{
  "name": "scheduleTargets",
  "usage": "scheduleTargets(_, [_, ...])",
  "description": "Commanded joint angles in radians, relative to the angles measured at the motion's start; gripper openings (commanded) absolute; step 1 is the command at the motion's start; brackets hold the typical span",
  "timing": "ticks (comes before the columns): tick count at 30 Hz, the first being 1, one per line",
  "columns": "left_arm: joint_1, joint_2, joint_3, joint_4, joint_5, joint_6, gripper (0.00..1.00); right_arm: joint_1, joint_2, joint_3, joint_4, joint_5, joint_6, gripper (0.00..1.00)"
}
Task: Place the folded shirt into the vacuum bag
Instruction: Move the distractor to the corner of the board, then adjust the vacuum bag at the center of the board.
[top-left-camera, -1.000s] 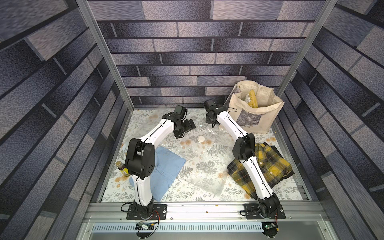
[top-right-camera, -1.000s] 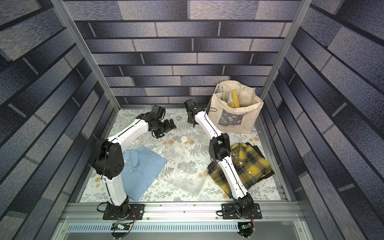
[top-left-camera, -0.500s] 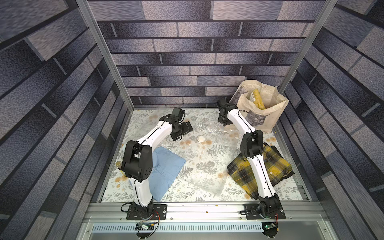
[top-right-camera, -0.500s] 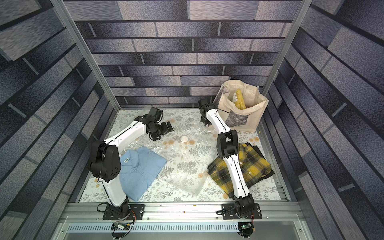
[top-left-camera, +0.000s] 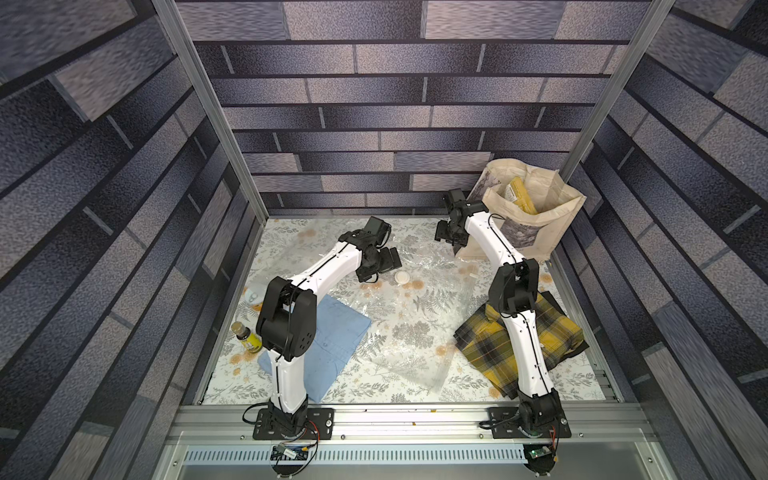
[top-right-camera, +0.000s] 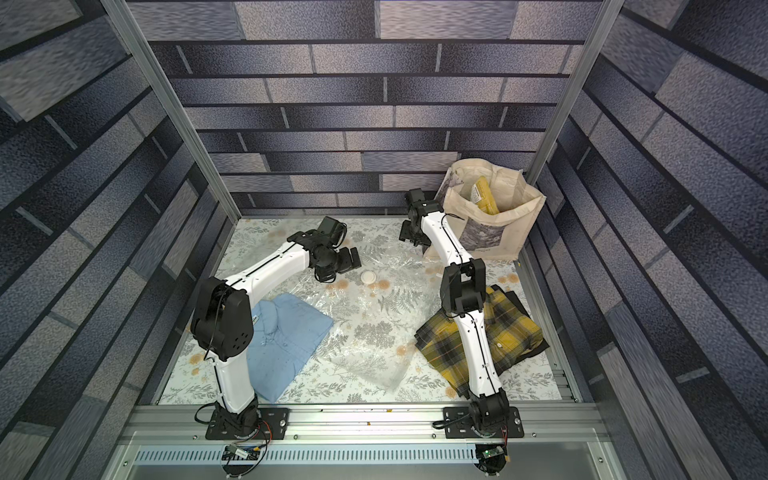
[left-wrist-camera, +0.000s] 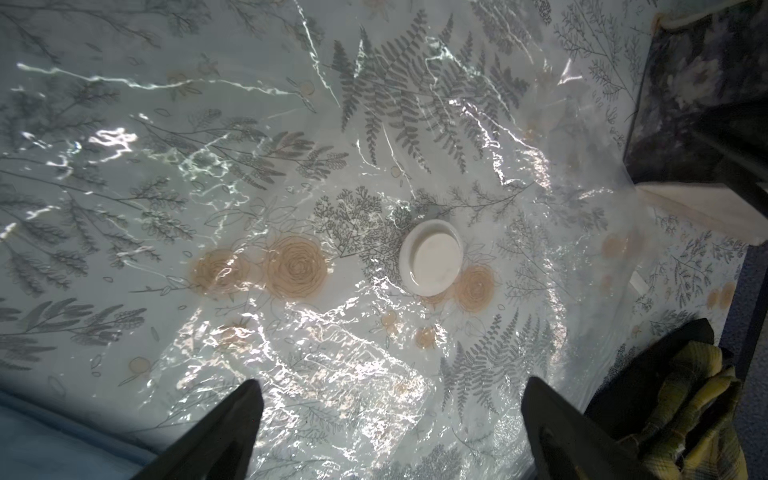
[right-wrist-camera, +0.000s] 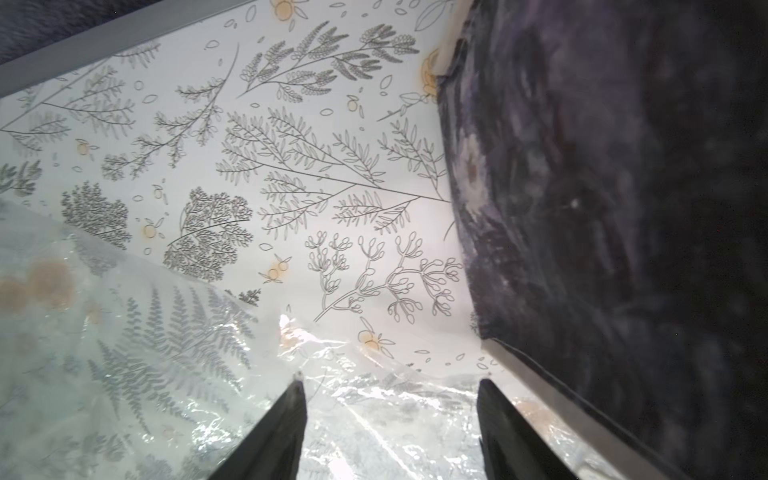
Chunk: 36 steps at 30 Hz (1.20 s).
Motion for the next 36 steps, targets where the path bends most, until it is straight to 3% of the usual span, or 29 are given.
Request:
scheduleTargets(1, [-0.015, 0.006, -0.011, -0.016, -0.031, -0.016, 0.99, 0.006, 0.09, 0.094, -0.011, -0.085, 0.027, 0.68])
scheduleTargets(9, [-0.047, -0.123, -0.196, -0.017, -0.007, -0.034, 0.99, -0.013, 0.183, 0.167, 0.045, -0.084, -0.007, 0.96])
scheduleTargets(16, [-0.061, -0.227, -0.394, 0.019, 0.046, -0.087, 0.99, -0.047, 0.252, 0.175, 0.03, -0.282, 0.013, 0.98])
scheduleTargets(20, [-0.049, -0.221, -0.428, 0.047, 0.057, -0.102, 0.99, -0.042, 0.222, 0.096, 0.001, -0.412, -0.004, 0.91])
scheduleTargets(25, [-0.011, -0.199, -0.427, 0.07, 0.056, -0.093, 0.99, -0.03, 0.077, -0.137, 0.057, -0.439, -0.038, 0.81])
scheduleTargets(28, [0.002, -0.182, -0.414, 0.069, 0.049, -0.073, 0.99, -0.026, 0.034, -0.181, 0.047, -0.45, -0.058, 0.71])
scheduleTargets(36, [0.024, -0.146, -0.398, 0.091, 0.032, -0.058, 0.99, 0.024, 0.003, -0.115, -0.033, -0.489, -0.082, 0.22])
